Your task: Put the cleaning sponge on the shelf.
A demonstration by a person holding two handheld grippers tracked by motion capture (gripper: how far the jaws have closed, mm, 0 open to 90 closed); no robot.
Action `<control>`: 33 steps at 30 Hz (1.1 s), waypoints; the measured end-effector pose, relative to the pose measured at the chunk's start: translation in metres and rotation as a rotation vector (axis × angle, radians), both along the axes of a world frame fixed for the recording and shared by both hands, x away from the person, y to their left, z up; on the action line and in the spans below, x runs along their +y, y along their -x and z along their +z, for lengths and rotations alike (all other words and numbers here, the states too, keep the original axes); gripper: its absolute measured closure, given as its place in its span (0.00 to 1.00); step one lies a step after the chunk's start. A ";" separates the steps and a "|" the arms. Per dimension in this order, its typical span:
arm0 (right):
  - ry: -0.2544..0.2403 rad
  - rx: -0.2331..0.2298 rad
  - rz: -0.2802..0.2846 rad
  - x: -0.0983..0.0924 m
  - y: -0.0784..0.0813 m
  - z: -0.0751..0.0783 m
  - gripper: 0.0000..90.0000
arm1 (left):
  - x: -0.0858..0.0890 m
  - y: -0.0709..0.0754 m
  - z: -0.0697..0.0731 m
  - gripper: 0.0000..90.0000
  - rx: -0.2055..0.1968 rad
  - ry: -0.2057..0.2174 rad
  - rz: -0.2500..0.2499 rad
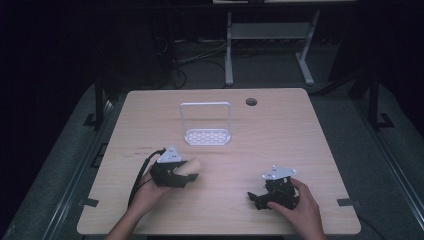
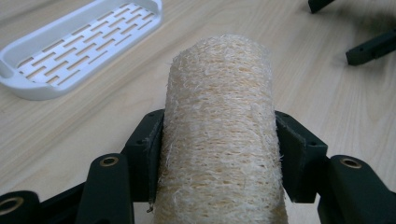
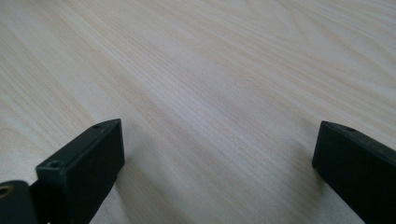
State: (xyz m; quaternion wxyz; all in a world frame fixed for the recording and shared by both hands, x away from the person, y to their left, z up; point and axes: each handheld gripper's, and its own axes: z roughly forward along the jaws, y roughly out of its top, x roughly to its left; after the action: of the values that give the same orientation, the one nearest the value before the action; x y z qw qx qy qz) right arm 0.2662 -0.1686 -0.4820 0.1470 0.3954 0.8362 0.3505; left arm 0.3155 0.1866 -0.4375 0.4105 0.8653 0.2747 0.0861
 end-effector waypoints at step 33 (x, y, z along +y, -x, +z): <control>0.000 0.000 0.000 0.000 0.000 0.000 0.02 | -0.015 -0.038 0.012 0.45 -0.024 -0.015 0.013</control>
State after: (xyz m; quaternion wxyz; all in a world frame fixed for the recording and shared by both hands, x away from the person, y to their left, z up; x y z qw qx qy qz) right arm 0.2662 -0.1686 -0.4820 0.1468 0.3955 0.8362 0.3504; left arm 0.3533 0.1716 -0.4257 0.4066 0.8655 0.2746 0.1011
